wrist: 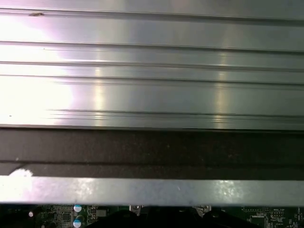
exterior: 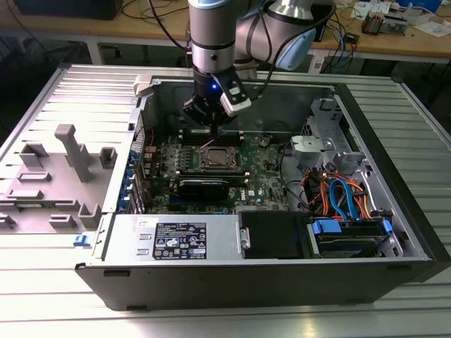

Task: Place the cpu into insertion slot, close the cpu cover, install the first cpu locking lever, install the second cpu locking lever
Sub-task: 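Install the first cpu locking lever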

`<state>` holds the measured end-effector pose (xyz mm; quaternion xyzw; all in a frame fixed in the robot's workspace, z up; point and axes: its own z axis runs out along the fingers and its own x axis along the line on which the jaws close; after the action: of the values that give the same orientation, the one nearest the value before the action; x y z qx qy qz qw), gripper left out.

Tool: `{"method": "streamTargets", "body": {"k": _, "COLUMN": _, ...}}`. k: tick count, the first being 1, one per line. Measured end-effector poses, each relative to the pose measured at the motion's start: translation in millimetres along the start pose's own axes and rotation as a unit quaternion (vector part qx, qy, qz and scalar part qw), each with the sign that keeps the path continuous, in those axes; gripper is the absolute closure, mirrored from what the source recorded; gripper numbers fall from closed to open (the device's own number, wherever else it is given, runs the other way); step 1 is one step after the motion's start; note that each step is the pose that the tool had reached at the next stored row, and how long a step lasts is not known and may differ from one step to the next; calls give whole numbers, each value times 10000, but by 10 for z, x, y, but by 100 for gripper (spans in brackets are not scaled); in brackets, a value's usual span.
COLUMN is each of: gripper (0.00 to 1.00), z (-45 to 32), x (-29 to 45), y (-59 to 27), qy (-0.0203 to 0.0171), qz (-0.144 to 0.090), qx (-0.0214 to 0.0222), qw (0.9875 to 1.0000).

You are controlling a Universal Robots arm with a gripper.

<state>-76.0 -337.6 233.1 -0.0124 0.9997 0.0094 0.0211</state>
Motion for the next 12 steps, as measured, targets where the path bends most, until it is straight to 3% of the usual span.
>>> {"method": "streamTargets", "body": {"k": 12, "gripper": 89, "z": 8, "x": -11, "y": 1, "qy": 0, "qz": 0, "qx": 0, "qw": 10000}}
